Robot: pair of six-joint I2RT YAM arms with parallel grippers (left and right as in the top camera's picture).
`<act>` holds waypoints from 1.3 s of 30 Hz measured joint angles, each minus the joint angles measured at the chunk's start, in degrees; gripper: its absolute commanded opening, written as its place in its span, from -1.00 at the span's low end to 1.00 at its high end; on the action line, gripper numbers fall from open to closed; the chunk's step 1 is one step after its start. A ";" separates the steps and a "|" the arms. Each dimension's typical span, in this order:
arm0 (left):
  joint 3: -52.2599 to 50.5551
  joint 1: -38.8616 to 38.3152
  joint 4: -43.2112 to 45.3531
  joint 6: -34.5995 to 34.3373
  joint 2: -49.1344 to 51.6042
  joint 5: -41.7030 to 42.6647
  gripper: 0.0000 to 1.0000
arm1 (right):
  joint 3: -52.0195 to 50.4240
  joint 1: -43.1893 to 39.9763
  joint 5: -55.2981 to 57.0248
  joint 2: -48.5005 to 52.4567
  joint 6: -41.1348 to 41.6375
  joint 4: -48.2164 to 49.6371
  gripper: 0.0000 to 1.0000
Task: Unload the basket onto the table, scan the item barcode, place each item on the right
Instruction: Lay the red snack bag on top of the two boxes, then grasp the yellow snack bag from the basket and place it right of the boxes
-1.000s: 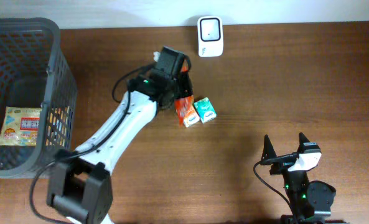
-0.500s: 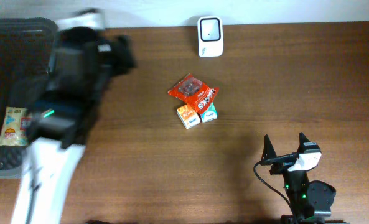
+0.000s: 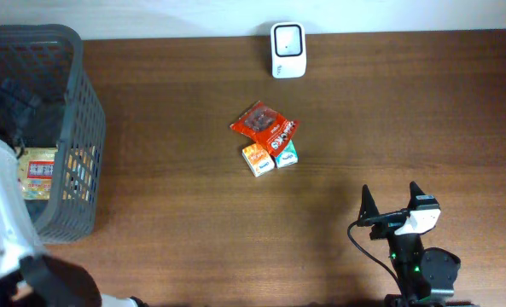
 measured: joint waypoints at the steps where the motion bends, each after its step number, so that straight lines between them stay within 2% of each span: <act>1: -0.02 1.18 -1.84 -0.57 2.64 0.48 1.00 | 0.00 0.00 0.00 0.00 0.04 0.00 0.97; 8: -0.02 4.90 -6.25 -1.66 15.89 1.84 0.99 | 0.00 0.00 0.00 0.00 0.02 0.02 0.97; 16: -0.02 5.31 -6.23 -1.68 24.24 6.16 0.95 | 0.00 0.00 0.00 0.00 0.00 0.00 0.97; 17: 0.00 5.31 -6.08 -1.66 24.72 6.21 0.79 | 0.00 0.00 0.00 0.00 0.02 0.00 0.97; 18: 0.26 5.35 -6.05 -1.66 25.24 6.47 0.48 | 0.00 0.00 0.00 0.00 0.02 0.00 0.97; 20: 1.11 5.35 -6.05 -1.77 26.05 6.62 -0.32 | 0.00 0.00 0.00 0.00 0.00 0.00 0.97; 22: 1.46 5.35 -6.10 -1.84 26.10 6.60 -0.84 | 0.00 0.00 0.00 0.00 0.02 0.00 0.97; 23: 1.73 5.40 -6.10 -1.81 26.10 6.56 -0.97 | 0.00 0.00 0.00 0.00 0.00 0.00 0.97; 27: 3.91 5.46 -8.90 -1.84 26.32 6.91 -1.00 | 0.00 0.00 0.00 0.00 0.00 0.00 0.97; 30: 10.16 5.46 -16.79 -1.88 28.72 7.89 -1.00 | 0.00 0.00 0.00 0.00 0.00 0.00 0.97; 36: 32.94 5.44 -27.52 -0.31 27.02 14.29 -1.00 | 0.00 0.00 0.00 0.00 0.04 0.00 0.97; 39: 41.70 4.79 -28.59 -0.11 20.00 20.90 -1.00 | 0.00 0.00 0.00 0.00 0.04 0.00 0.97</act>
